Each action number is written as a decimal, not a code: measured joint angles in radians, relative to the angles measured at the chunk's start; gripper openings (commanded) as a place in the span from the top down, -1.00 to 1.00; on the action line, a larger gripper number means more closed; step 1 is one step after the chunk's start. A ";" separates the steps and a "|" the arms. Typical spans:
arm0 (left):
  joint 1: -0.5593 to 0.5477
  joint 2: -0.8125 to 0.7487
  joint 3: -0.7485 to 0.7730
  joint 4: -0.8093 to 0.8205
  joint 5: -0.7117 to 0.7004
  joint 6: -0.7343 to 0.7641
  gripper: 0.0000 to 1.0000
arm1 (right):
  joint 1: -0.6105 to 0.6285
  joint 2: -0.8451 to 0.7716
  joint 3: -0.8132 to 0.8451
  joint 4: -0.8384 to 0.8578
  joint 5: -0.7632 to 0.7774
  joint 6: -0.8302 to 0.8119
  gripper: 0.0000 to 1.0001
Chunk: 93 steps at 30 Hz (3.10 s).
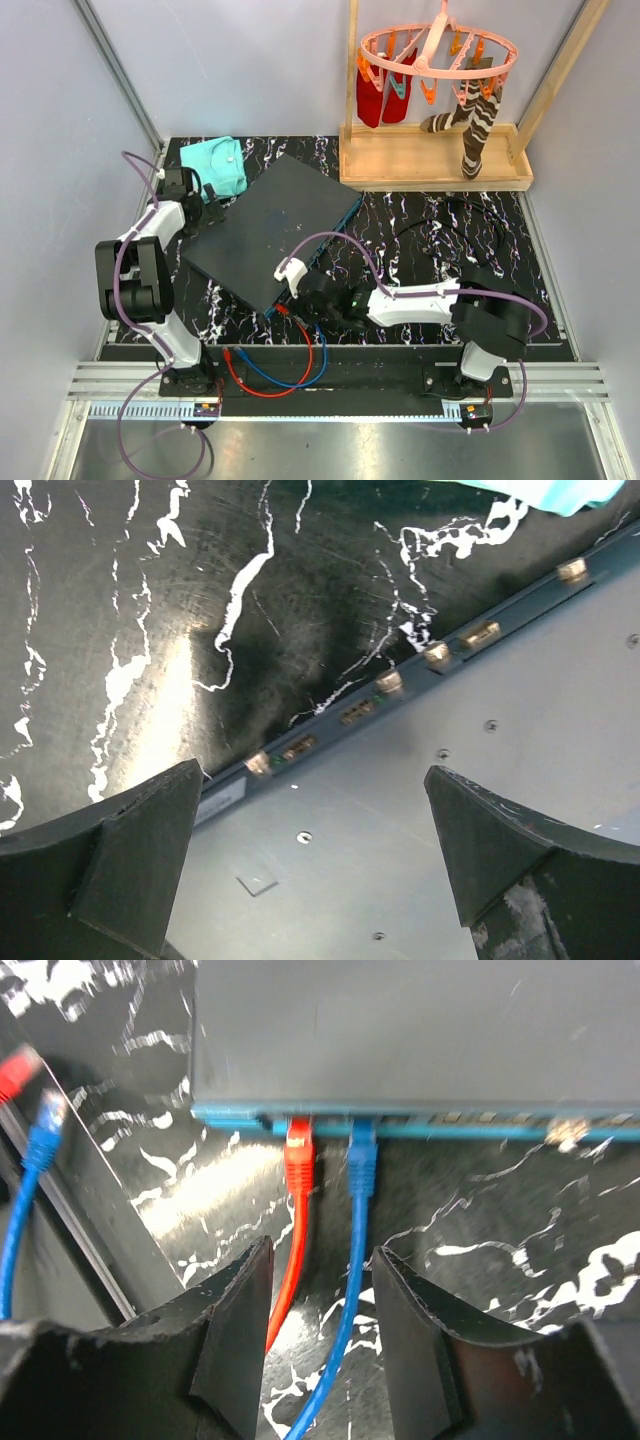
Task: Insert the plug into the switch port
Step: Insert the connector into the switch port.
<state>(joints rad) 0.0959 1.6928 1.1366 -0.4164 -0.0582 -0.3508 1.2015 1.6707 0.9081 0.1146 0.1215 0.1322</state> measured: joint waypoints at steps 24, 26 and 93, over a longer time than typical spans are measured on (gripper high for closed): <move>0.018 0.118 0.048 0.044 0.231 0.041 -0.98 | -0.024 0.031 -0.005 -0.035 -0.004 0.021 -0.04; 0.019 0.122 0.053 0.039 0.234 0.041 -0.98 | -0.039 -0.001 -0.002 -0.045 -0.007 0.019 -0.02; -0.114 0.148 0.136 -0.008 0.066 0.146 -0.19 | -0.090 0.216 0.170 -0.103 -0.137 -0.076 0.99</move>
<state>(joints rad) -0.0181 1.8408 1.2724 -0.4244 0.0074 -0.2050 1.1118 1.8870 1.0779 0.0113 -0.0154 0.0563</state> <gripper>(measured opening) 0.633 0.064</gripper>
